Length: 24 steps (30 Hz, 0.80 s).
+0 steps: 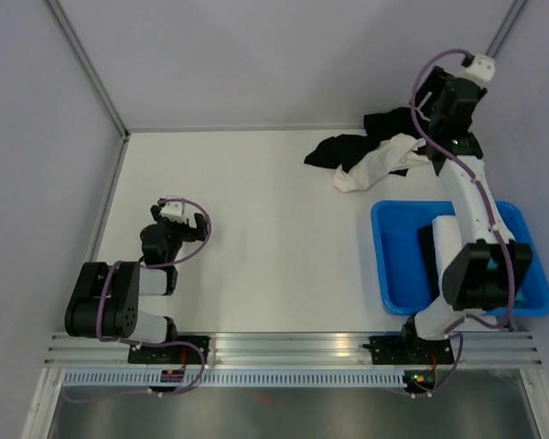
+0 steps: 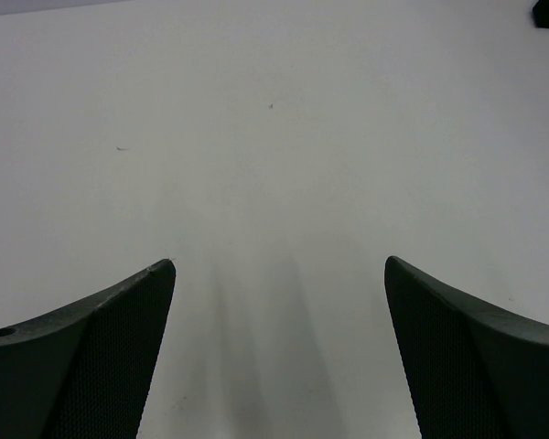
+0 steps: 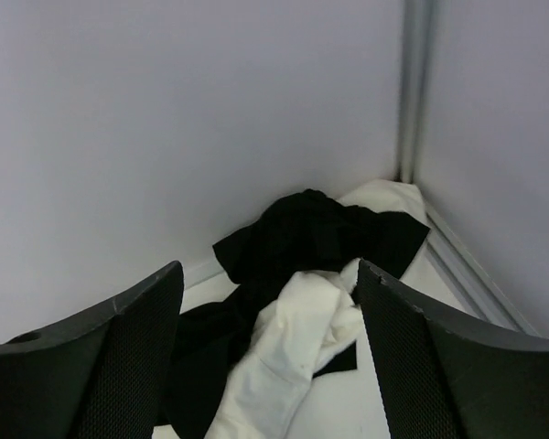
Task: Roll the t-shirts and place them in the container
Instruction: Grab a tshirt with the right arm
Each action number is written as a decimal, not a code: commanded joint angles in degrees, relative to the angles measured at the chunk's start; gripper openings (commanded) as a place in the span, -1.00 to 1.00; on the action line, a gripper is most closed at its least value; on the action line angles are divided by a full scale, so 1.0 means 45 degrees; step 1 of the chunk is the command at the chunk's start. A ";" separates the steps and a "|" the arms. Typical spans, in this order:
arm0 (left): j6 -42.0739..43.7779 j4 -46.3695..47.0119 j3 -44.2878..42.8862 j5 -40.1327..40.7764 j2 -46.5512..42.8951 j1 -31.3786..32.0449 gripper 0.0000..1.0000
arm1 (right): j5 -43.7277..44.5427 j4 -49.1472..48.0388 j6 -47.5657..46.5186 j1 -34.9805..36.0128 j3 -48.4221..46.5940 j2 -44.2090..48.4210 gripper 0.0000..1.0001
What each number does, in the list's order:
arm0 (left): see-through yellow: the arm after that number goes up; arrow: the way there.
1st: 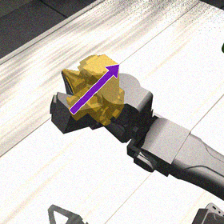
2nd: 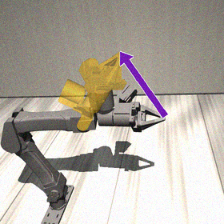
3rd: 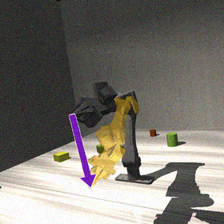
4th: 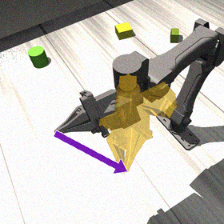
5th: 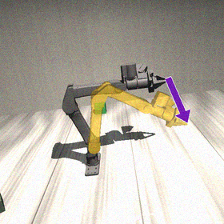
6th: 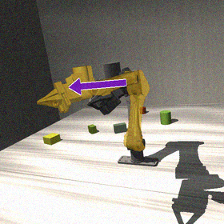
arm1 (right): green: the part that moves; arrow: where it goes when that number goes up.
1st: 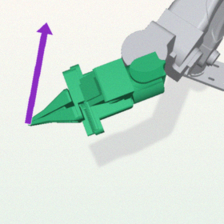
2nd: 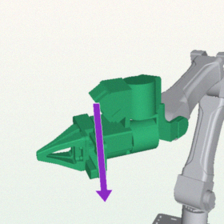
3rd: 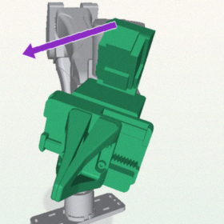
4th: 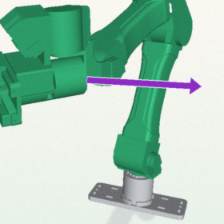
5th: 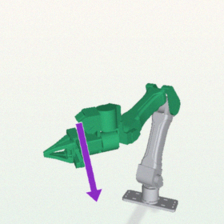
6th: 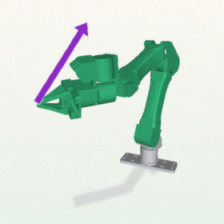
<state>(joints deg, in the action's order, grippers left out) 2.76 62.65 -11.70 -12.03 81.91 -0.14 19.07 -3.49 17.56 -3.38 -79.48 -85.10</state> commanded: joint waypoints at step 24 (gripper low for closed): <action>0.0830 -1.8278 -1.3337 -0.1683 0.1486 0.2375 1.00 | -0.3339 0.8431 0.0394 0.1219 -1.1458 -1.1987 0.39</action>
<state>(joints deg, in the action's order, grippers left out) 3.62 -17.47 -71.18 -21.78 90.83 10.20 5.19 35.51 17.45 1.74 -129.16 -137.60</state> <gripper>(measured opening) 0.996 0.704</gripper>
